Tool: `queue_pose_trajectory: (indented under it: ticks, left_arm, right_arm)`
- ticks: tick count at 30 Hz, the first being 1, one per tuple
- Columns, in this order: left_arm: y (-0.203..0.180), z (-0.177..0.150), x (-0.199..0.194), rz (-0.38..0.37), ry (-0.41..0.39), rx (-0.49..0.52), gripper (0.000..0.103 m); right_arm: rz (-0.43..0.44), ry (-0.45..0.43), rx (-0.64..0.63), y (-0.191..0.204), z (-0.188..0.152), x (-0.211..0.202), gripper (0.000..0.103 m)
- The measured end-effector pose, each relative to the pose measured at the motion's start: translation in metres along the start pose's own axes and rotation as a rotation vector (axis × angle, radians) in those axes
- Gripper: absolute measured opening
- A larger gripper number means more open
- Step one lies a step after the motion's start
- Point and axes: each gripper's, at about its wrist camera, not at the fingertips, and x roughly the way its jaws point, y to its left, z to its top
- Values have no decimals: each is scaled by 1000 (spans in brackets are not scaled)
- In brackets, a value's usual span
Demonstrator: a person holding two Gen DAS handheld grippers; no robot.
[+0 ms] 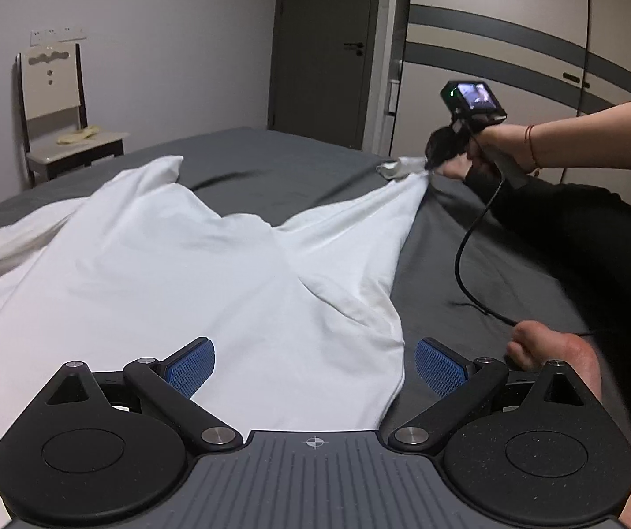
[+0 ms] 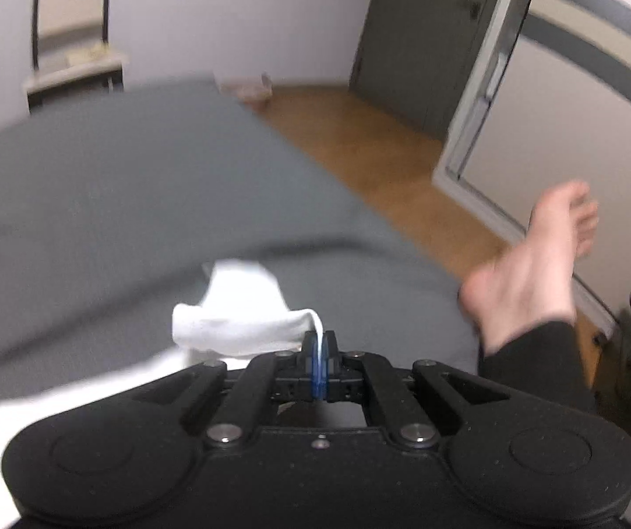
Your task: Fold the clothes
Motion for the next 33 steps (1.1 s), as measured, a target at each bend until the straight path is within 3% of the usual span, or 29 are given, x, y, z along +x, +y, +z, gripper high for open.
queue_pose_trajectory:
  ticks: [3,6,9,11,13,18,20,21,22,24,27,28,30,33]
  left_arm:
    - [1,0,1,2,6,-12,99]
    - [4,0,1,7,4,-30,99]
    - [7,1,2,15,6,-43,99]
    - [7,0,3,14,11,-48,99]
    - [7,0,4,11,17,-45,99]
    - [2,-1,1,7,20,-21,99]
    - [2,0,0,12,11,-20,99]
    - [3,0,-1,13,8,-21,99]
    - [4,0,0,11,9,-26,99]
    - [7,0,2,7,18,-38,99]
    - [8,-1,6,7,38,-47,99]
    - [8,0,7,8,39,-46,99]
    - [7,-1,6,7,33,-42,99]
    - [7,-1,6,11,34,-44,99]
  right_arm:
    - [44,-45,50,-4,-4,-10,2]
    - [222,-281,113,-12,9,-66,2]
    - [451,-604,110,-19,4,-133,2]
    - [454,-621,164,-28,3,-138,2]
    - [418,-478,245,-37,3,-105,2]
    - [219,108,279,-36,-18,8,2]
    - [221,113,332,-40,-23,8,4]
    - [204,104,310,-37,-22,5,13]
    - [188,93,284,-34,-20,1,31]
    - [168,15,148,-22,-16,-7,56]
    - [140,-102,-58,-3,-9,-20,57]
    - [175,-129,-135,2,-11,-25,57]
    - [181,-150,-296,23,-12,-25,53]
    - [120,-136,-485,55,-19,-23,43]
